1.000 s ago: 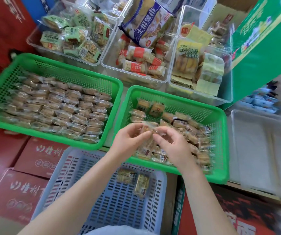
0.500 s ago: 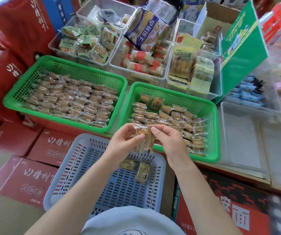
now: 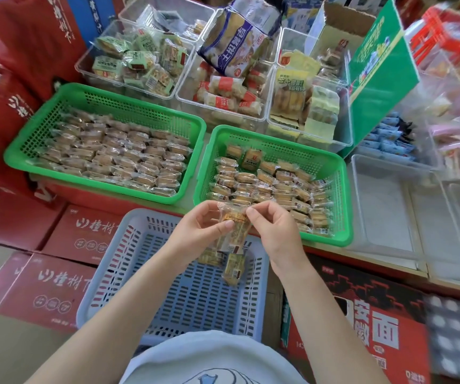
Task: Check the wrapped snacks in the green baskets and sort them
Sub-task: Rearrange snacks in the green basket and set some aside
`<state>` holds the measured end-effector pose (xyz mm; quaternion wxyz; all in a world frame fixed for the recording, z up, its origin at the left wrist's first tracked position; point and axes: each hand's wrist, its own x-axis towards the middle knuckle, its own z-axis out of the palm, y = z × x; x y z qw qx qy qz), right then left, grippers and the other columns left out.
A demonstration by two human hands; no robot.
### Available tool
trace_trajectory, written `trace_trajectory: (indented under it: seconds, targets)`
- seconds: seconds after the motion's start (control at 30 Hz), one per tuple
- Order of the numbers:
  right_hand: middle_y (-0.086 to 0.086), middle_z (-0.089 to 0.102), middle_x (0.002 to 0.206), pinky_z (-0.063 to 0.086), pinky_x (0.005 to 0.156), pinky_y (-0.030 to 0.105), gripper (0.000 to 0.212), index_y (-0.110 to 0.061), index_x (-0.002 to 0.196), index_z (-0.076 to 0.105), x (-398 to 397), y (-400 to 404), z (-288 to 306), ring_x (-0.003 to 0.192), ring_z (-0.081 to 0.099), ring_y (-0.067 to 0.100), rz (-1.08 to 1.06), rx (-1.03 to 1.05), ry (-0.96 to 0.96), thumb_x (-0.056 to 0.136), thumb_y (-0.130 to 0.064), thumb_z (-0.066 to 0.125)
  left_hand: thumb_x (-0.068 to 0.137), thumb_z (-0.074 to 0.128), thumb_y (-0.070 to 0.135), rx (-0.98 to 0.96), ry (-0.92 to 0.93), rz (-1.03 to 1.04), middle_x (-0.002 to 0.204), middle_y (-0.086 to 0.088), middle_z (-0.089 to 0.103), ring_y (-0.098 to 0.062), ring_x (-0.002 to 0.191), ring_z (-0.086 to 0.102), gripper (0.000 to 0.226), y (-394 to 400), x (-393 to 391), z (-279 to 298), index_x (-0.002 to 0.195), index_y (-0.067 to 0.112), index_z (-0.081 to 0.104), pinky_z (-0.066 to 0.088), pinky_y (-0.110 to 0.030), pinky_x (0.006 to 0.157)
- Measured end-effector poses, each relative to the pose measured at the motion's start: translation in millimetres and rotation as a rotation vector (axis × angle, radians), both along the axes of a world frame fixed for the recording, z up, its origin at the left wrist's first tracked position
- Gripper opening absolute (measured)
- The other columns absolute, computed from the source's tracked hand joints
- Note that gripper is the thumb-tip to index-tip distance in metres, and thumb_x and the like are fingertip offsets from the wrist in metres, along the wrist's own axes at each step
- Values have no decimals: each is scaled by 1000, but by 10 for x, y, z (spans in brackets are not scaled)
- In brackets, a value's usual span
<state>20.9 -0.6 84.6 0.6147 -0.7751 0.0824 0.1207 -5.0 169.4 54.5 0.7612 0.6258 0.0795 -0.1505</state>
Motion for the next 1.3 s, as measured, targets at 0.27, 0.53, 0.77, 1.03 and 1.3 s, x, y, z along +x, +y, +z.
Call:
trace_trajectory:
  seconds: [0.27,0.53,0.77,1.03,1.3]
  targets:
    - [-9,73,78,59,74,37,13,-24,80,75,-88,176,49,78,68,15,48,-140,-202,89,-14,74,73,76,34,-85,111,77,96,-16,76,-28,91,71,38,176,-40,70,98,6,78,61,-37,78]
    - [3,71,94,59,82,43,34,-17,100,67,-282,256,44,90,68,21,12,84,33,78,-40,80,78,75,30,-118,156,154,94,-14,77,-23,86,73,29,314,-144,109,97,9,79,61,-35,75]
    - [16,71,103,58,85,50,29,-28,107,63,-395,392,35,93,69,36,6,110,85,83,-19,78,100,57,9,-179,228,166,103,-13,73,-22,92,72,21,526,-172,108,118,9,68,62,-36,75]
    - [-3,75,104,54,84,27,29,-27,111,68,-406,466,151,98,69,12,-19,234,7,83,-28,75,65,85,23,-34,119,-21,105,-10,77,-26,93,70,52,622,-211,168,115,19,71,59,-36,84]
    - [0,76,92,58,82,33,14,-23,95,77,-505,462,153,89,70,17,-168,188,-102,94,-12,68,63,87,14,51,-44,27,102,-4,78,-20,97,73,48,624,-334,210,109,20,73,58,-28,85]
